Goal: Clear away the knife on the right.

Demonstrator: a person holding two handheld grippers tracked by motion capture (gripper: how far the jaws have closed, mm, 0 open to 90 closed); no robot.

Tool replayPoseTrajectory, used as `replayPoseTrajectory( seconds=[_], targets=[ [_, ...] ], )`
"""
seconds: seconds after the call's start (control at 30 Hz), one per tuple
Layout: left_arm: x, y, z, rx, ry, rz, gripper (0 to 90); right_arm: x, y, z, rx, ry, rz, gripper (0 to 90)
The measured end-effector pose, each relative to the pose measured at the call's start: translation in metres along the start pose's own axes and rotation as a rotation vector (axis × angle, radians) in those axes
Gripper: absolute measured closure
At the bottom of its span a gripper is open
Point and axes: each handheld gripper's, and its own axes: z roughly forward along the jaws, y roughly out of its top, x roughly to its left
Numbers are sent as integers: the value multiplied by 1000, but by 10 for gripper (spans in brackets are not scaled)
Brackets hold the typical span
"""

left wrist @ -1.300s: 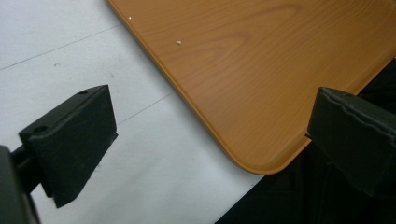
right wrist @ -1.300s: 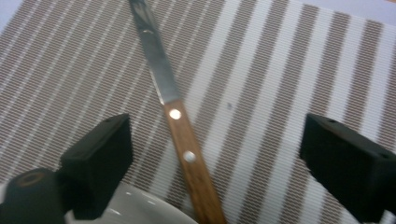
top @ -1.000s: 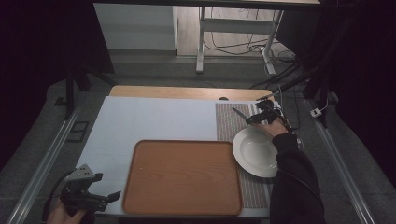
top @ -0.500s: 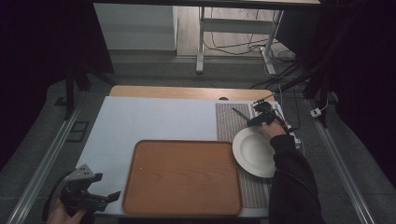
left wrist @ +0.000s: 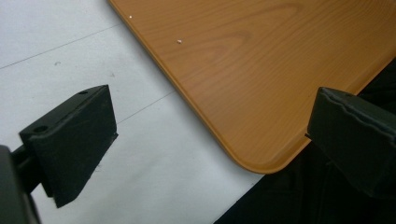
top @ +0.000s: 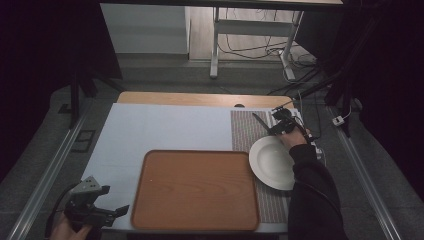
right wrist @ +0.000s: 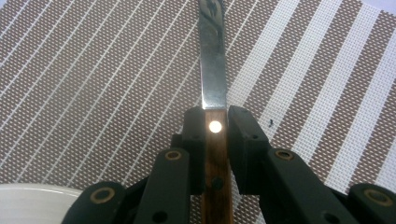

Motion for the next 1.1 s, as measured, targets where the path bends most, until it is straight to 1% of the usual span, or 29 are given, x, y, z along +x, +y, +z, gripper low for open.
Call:
replayPoseTrajectory(
  seconds=[0.07,0.13,0.3,0.37,0.47,0.57,0.67,0.8,0.97,1.1],
  targets=[
    [0,0,0,0,0,-1,17,0,0,-1,7,-13,-11,776],
    [0,0,0,-1,1,0,17,-1,0,-3,-2,-32,-21,776],
    [0,0,0,-1,1,0,18,-9,-3,-10,-13,-50,-11,776],
    [0,0,0,0,0,0,17,-14,-6,-14,-17,-67,-12,776],
    [0,0,0,-1,0,-1,18,-21,-10,-19,-26,-80,5,776],
    [0,0,0,-1,1,-1,18,-30,-14,-25,-37,-99,33,776],
    [0,0,0,0,2,-1,18,-37,-19,-33,-56,-99,59,776],
    [0,0,0,0,2,-1,18,-43,-22,-41,-73,-107,85,776],
    [0,0,0,1,2,-1,18,-41,-24,-50,-102,-88,95,776],
    [0,0,0,0,1,-1,18,-34,-23,-55,-115,-75,92,776]
  ],
)
